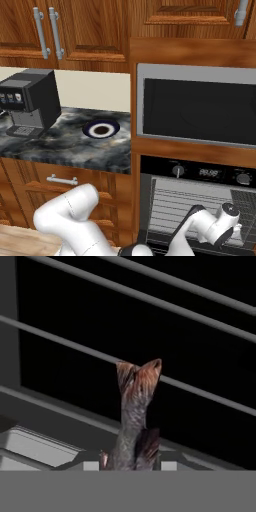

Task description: Take the fish from the oven and place it on the plate on the counter.

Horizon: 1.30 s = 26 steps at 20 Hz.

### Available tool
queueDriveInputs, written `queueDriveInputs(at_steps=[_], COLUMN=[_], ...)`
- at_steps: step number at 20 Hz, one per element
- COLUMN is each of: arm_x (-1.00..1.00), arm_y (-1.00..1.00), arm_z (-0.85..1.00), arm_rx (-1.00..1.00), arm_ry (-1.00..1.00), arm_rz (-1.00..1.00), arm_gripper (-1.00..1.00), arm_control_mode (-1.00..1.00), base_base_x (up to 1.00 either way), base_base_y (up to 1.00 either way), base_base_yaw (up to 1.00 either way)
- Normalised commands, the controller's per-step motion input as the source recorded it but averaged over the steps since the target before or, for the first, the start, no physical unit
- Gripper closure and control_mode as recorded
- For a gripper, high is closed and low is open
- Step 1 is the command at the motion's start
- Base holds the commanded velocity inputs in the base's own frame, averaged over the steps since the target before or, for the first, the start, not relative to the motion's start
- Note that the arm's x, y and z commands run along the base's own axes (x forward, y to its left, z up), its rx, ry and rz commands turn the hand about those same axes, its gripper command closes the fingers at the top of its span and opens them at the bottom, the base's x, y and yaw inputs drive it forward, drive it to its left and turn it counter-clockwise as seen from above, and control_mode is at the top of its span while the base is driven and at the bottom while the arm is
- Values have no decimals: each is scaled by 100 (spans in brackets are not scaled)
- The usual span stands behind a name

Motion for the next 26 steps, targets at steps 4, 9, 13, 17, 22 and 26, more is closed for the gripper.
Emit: queueDriveInputs(at_steps=[4,9,13,17,22,26], arm_x=[-10,-18,-31,-41,-40,-35], arm_y=[8,14,24,38,64,85], arm_z=[1,38,72,87,82,83], arm_rx=[0,0,0,0,0,-1], arm_ry=[0,-1,-9,-14,-15,-16], arm_rz=[-4,-9,-11,-12,-14,-19], arm_gripper=[100,100,100,100,100,100], arm_control_mode=[-100,-100,-100,-100,-100,-100], base_base_x=[0,0,0,0,0,0], base_base_y=[0,0,0,0,0,0], base_base_yaw=[0,0,0,0,0,0])
